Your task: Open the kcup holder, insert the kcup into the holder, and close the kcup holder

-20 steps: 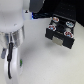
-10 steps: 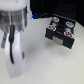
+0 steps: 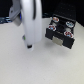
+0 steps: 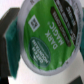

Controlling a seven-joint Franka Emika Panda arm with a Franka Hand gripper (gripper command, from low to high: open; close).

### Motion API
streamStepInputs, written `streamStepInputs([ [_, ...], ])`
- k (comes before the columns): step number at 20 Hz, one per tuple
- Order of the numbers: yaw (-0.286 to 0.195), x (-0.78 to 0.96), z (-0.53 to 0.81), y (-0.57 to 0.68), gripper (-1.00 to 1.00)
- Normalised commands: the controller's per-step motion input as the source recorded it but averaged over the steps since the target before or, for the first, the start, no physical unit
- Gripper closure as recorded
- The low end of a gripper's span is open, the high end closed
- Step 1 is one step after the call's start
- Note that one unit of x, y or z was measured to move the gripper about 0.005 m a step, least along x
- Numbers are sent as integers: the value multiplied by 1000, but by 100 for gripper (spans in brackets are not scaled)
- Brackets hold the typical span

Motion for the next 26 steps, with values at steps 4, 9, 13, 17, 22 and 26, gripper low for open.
streamStepInputs([
  [4,17,36,567,641,100],
  [9,19,14,468,640,100],
  [13,11,10,455,646,100],
  [17,14,65,323,649,100],
  [22,31,31,138,633,100],
  [26,39,32,48,610,100],
])
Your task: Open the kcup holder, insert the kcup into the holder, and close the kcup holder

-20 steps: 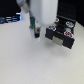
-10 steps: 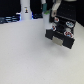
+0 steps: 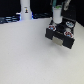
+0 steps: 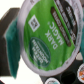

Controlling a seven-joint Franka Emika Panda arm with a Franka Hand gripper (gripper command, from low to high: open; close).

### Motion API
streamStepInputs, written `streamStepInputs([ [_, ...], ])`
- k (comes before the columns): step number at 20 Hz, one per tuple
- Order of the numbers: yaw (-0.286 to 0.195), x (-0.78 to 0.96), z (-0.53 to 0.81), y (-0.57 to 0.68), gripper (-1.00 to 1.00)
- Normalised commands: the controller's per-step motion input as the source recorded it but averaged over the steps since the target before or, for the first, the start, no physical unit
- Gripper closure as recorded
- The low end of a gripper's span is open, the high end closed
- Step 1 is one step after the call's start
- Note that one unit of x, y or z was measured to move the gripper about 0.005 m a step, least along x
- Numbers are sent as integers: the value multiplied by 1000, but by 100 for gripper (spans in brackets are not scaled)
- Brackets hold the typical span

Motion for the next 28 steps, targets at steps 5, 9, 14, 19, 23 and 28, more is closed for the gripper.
streamStepInputs([
  [5,54,11,-3,570,100],
  [9,64,-45,-35,530,100],
  [14,89,-123,-68,471,100],
  [19,118,-299,-84,339,100],
  [23,118,-354,-98,265,100],
  [28,75,-189,-207,59,100],
])
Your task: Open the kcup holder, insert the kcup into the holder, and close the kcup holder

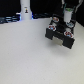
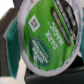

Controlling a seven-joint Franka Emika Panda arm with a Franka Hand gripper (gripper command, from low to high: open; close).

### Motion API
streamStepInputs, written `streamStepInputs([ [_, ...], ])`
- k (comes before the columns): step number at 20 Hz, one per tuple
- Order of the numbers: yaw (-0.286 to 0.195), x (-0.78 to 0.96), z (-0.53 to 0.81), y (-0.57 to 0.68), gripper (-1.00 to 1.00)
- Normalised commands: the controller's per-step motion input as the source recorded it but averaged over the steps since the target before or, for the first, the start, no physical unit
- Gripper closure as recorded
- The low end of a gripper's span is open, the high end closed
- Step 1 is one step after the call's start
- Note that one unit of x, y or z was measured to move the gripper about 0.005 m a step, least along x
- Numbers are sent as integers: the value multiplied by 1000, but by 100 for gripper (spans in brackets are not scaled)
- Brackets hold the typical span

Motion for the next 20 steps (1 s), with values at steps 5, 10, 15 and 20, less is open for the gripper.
streamStepInputs([
  [5,19,-73,-96,-84,100],
  [10,-10,-318,0,-332,100],
  [15,2,-197,-105,-133,100],
  [20,7,-31,-256,-24,100],
])
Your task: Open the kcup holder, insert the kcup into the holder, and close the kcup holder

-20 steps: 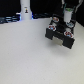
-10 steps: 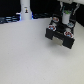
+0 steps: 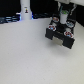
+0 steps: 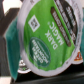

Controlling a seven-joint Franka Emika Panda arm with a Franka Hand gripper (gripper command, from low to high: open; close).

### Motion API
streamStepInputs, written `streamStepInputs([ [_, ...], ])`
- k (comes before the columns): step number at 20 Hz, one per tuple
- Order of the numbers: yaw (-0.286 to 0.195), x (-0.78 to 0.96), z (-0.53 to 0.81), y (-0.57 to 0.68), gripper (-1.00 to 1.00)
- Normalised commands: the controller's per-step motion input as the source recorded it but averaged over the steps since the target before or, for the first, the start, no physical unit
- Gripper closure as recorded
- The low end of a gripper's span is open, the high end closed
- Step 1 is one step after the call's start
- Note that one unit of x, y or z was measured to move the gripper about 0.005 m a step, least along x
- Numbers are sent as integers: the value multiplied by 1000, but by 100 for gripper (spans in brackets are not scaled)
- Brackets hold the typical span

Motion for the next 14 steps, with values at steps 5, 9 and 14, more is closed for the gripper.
streamStepInputs([
  [5,-5,45,-196,-27,100],
  [9,-11,48,-182,-34,100],
  [14,-2,-10,-73,-6,100],
])
